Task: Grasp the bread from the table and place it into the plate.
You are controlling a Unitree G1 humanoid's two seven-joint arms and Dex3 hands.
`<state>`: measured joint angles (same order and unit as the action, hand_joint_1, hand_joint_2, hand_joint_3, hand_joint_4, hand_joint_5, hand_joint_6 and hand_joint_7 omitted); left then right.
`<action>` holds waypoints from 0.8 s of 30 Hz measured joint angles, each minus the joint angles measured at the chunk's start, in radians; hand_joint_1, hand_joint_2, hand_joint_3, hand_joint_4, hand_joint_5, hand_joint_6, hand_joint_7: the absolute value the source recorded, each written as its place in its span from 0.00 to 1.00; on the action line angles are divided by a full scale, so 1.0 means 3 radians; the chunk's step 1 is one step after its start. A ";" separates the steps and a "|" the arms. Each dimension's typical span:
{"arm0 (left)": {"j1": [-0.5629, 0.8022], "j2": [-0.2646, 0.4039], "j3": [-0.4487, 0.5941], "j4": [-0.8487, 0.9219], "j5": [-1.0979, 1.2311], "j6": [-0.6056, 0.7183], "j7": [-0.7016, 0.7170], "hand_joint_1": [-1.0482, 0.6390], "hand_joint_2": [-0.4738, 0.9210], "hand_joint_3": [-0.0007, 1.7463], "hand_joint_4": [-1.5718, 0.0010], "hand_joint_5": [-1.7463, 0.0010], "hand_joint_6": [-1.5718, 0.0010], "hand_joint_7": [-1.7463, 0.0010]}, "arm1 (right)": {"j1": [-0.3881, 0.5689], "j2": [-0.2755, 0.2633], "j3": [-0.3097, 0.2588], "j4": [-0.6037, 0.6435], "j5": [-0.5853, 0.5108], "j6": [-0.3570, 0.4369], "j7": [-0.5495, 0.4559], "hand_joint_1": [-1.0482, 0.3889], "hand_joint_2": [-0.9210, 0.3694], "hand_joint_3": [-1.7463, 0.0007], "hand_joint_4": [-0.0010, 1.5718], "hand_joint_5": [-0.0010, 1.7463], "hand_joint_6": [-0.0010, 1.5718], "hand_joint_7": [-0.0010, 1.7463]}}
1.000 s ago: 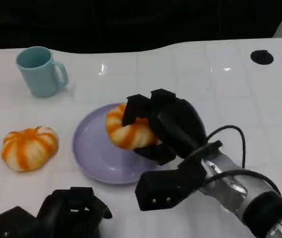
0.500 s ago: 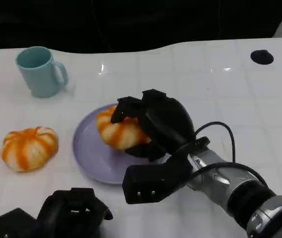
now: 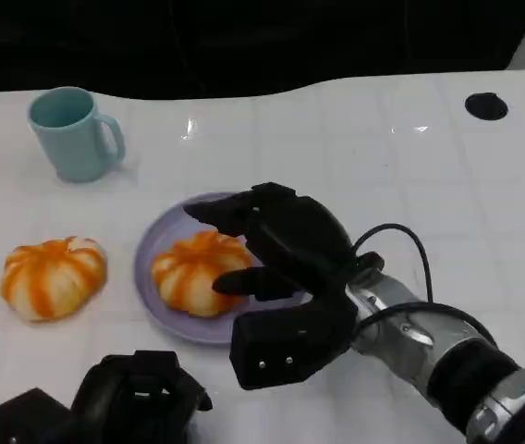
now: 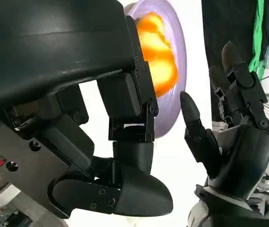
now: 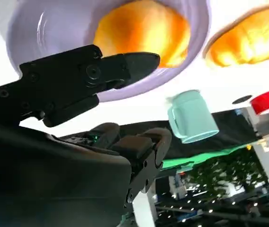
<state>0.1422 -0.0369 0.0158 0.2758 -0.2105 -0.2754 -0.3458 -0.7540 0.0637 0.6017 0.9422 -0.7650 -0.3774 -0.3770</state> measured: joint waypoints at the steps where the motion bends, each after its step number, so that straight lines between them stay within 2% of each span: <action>1: 0.0000 0.0000 0.0000 0.0001 0.0000 0.0000 0.0000 0.00 0.76 0.34 0.00 0.29 0.09 0.58 | 0.0024 -0.0015 -0.0001 -0.0049 0.0004 0.0004 0.0037 0.22 0.00 0.82 0.09 0.18 0.19 0.00; 6: -0.0004 0.0001 -0.0001 0.0016 0.0000 0.0000 0.0000 0.00 0.76 0.34 0.00 0.29 0.09 0.58 | 0.0147 -0.0081 -0.0026 -0.0326 0.0077 0.0053 0.0288 0.22 0.00 0.82 0.08 0.19 0.18 0.00; 10: -0.0006 0.0003 -0.0003 0.0017 0.0005 0.0000 0.0002 0.00 0.76 0.34 0.00 0.29 0.09 0.58 | 0.0257 -0.0128 -0.0115 -0.0578 0.0185 0.0083 0.0447 0.23 0.00 0.83 0.09 0.21 0.19 0.01; 19: -0.0012 0.0003 -0.0002 0.0018 0.0024 -0.0002 0.0007 0.00 0.77 0.33 0.00 0.29 0.08 0.58 | 0.0800 -0.0247 -0.0394 -0.1259 0.0643 -0.0023 0.0633 0.32 0.00 0.83 0.27 0.31 0.33 0.06; 21: -0.0015 0.0003 -0.0003 0.0019 0.0025 -0.0001 0.0014 0.00 0.76 0.33 0.00 0.29 0.08 0.58 | 0.0936 -0.0290 -0.0451 -0.1422 0.0738 -0.0052 0.0706 0.35 0.00 0.83 0.28 0.46 0.38 0.07; 24: -0.0018 0.0002 -0.0001 0.0019 0.0024 0.0006 0.0017 0.00 0.76 0.33 0.00 0.29 0.08 0.58 | 0.1142 -0.0328 -0.0554 -0.1606 0.0969 -0.0111 0.0835 0.38 0.00 0.84 0.30 0.56 0.42 0.09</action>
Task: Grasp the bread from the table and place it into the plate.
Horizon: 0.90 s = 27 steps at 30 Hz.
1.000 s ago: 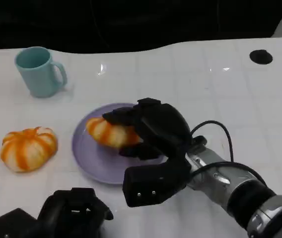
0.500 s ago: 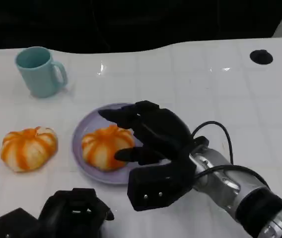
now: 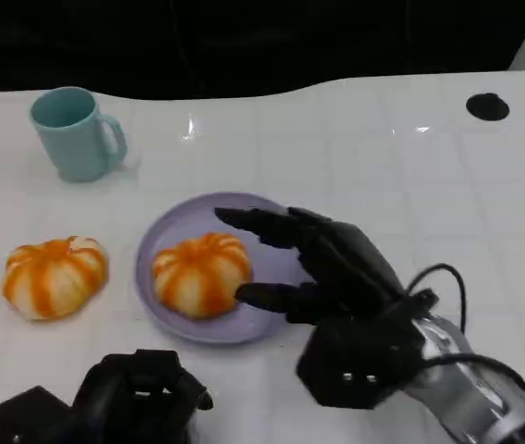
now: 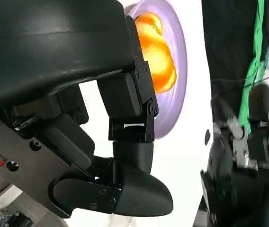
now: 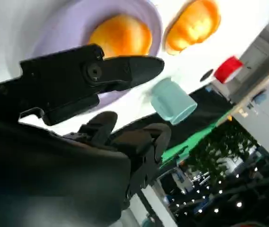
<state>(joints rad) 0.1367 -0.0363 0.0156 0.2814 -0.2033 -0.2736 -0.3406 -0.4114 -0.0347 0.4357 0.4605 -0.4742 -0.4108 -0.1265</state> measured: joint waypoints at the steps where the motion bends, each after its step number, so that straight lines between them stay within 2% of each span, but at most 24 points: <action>1: -0.0003 0.0000 -0.0002 0.0000 0.0000 0.0004 0.0000 0.00 0.76 0.33 0.00 0.29 0.09 0.58 | 0.0053 -0.0002 -0.0035 -0.0033 0.0093 -0.0030 0.0059 0.40 0.00 0.84 0.32 0.60 0.45 0.10; 7: -0.0026 0.0001 0.0002 0.0023 -0.0019 0.0003 -0.0002 0.00 0.75 0.34 0.00 0.30 0.09 0.58 | 0.0379 -0.0024 -0.0250 -0.0196 0.0658 -0.0386 0.0381 0.45 0.00 0.82 0.34 0.67 0.52 0.16; 9: -0.0041 0.0001 0.0000 0.0031 -0.0021 0.0003 -0.0001 0.00 0.76 0.34 0.00 0.29 0.08 0.58 | 0.0479 -0.0025 -0.0312 -0.0251 0.0793 -0.0447 0.0473 0.47 0.00 0.83 0.33 0.71 0.49 0.27; 10: -0.0044 0.0002 0.0001 0.0032 -0.0015 0.0003 0.0000 0.00 0.76 0.34 0.00 0.29 0.08 0.58 | 0.0531 -0.0025 -0.0344 -0.0281 0.0873 -0.0467 0.0527 0.48 0.00 0.83 0.34 0.73 0.44 0.38; 16: -0.0058 0.0003 0.0003 0.0076 -0.0007 -0.0017 -0.0001 0.00 0.77 0.33 0.00 0.30 0.08 0.58 | 0.0812 -0.0040 -0.0515 -0.0446 0.1271 -0.0535 0.0826 0.47 0.00 0.77 0.38 0.82 0.44 0.56; 23: -0.0071 -0.0001 0.0011 0.0085 -0.0014 -0.0016 -0.0001 0.00 0.77 0.33 0.00 0.30 0.08 0.58 | 0.1181 -0.0216 -0.0772 -0.0659 0.1527 -0.0574 0.1079 0.47 0.01 0.74 0.45 0.83 0.47 0.66; 27: -0.0078 -0.0001 0.0011 0.0087 -0.0026 -0.0018 -0.0001 0.00 0.77 0.32 0.00 0.30 0.08 0.59 | 0.1351 -0.0287 -0.0888 -0.0777 0.1645 -0.0548 0.1210 0.48 0.04 0.70 0.47 0.82 0.48 0.66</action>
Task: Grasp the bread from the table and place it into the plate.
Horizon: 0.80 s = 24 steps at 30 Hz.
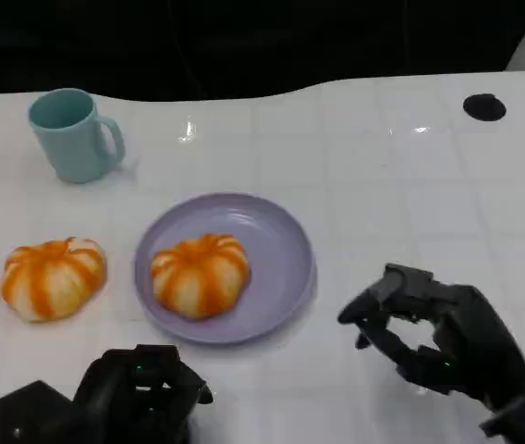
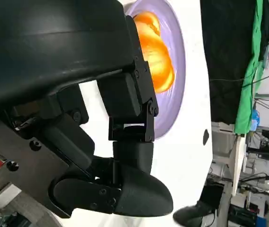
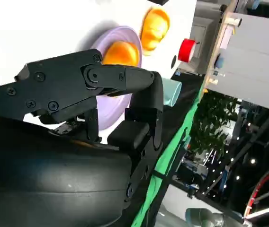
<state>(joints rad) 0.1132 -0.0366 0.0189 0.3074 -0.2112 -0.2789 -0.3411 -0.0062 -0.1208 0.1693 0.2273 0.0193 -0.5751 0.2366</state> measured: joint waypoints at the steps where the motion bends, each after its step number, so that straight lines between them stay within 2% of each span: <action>1: 0.0000 0.0001 0.0001 0.0000 -0.0001 0.0000 0.0000 0.00 0.77 0.32 0.00 0.30 0.08 0.59 | 0.0035 -0.0010 -0.0024 -0.0023 0.0020 0.0001 0.0025 0.48 0.05 0.69 0.47 0.82 0.48 0.66; 6: -0.0003 0.0002 0.0003 0.0000 -0.0003 0.0001 0.0000 0.00 0.77 0.32 0.00 0.30 0.08 0.59 | 0.0209 -0.0015 -0.0123 -0.0082 0.0089 0.0025 0.0114 0.45 0.07 0.68 0.47 0.84 0.49 0.67; 16: -0.0013 0.0003 0.0001 0.0000 0.0001 0.0002 0.0001 0.00 0.77 0.33 0.00 0.29 0.08 0.59 | 0.0553 -0.0013 -0.0210 -0.0332 0.0136 0.0256 0.0152 0.41 0.01 0.76 0.45 0.99 0.47 0.74; 24: -0.0015 0.0009 0.0002 -0.0001 0.0001 0.0011 0.0001 0.00 0.76 0.33 0.00 0.30 0.08 0.59 | 0.0726 0.0066 -0.0222 -0.0458 0.0130 0.0308 0.0096 0.41 0.01 0.76 0.46 1.00 0.44 0.78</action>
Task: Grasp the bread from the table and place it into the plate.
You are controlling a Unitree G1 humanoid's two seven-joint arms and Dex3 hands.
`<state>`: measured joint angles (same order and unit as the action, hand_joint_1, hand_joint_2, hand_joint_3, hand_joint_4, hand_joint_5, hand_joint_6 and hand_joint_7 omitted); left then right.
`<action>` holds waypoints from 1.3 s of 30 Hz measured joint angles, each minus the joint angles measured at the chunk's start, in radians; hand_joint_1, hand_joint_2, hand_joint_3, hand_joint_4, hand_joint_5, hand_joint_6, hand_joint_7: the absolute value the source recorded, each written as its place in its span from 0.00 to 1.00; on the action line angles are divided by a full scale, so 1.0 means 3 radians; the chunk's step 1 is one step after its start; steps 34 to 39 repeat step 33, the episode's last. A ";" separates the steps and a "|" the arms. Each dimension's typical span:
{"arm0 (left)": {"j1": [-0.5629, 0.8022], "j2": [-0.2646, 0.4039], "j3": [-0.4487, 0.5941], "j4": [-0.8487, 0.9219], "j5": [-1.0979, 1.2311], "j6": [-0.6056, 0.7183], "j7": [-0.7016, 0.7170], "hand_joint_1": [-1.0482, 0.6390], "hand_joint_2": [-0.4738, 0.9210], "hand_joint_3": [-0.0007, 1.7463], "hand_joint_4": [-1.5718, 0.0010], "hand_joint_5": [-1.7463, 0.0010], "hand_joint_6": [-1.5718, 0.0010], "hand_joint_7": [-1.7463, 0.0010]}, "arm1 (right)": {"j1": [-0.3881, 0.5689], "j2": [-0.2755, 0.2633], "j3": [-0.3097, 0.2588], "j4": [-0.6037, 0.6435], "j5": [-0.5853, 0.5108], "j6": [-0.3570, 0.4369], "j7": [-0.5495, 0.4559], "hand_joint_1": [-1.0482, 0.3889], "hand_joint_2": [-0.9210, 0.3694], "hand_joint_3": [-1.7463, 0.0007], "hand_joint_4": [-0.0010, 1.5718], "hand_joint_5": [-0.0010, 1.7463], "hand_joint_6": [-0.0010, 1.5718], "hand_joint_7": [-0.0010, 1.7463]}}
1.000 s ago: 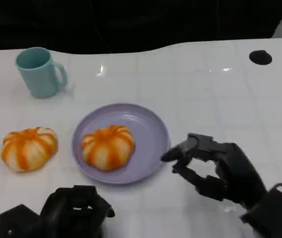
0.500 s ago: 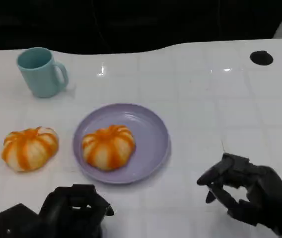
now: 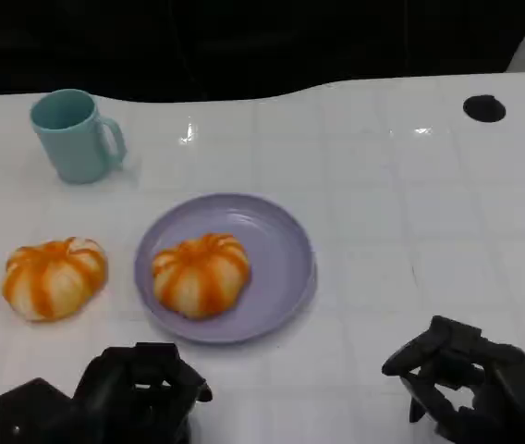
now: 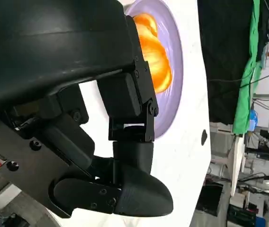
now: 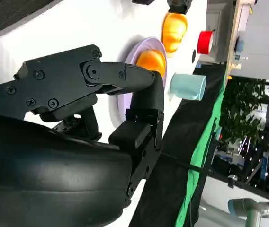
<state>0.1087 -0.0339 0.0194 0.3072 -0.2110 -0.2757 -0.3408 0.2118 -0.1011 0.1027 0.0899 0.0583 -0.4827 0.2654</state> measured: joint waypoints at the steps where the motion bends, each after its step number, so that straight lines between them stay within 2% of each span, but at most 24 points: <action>1: 0.0000 0.0001 0.0000 0.0000 0.0000 0.0000 0.0000 0.00 0.76 0.33 0.00 0.30 0.08 0.59 | -0.0001 0.0017 -0.0004 0.0006 0.0000 -0.0001 -0.0009 0.40 0.01 0.76 0.46 1.00 0.44 0.78; 7: 0.0000 0.0005 0.0013 0.0000 -0.0002 0.0000 -0.0001 0.00 0.76 0.33 0.00 0.30 0.08 0.58 | -0.0034 0.0071 -0.0009 0.0115 -0.0025 -0.0017 -0.0028 0.40 0.01 0.76 0.46 1.00 0.44 0.78; 22: -0.0012 0.0007 0.0053 0.0067 -0.0018 -0.0003 -0.0004 0.00 0.75 0.34 0.00 0.29 0.08 0.59 | -0.0142 0.0107 -0.0011 0.0410 -0.0093 -0.0251 -0.0058 0.39 0.00 0.78 0.47 1.00 0.47 0.76; 39: -0.0039 0.0008 0.0094 0.0125 -0.0029 -0.0010 -0.0042 0.00 0.75 0.34 0.00 0.30 0.07 0.59 | -0.0149 0.0118 -0.0011 0.0449 -0.0087 -0.0256 -0.0045 0.39 0.00 0.79 0.47 1.00 0.46 0.75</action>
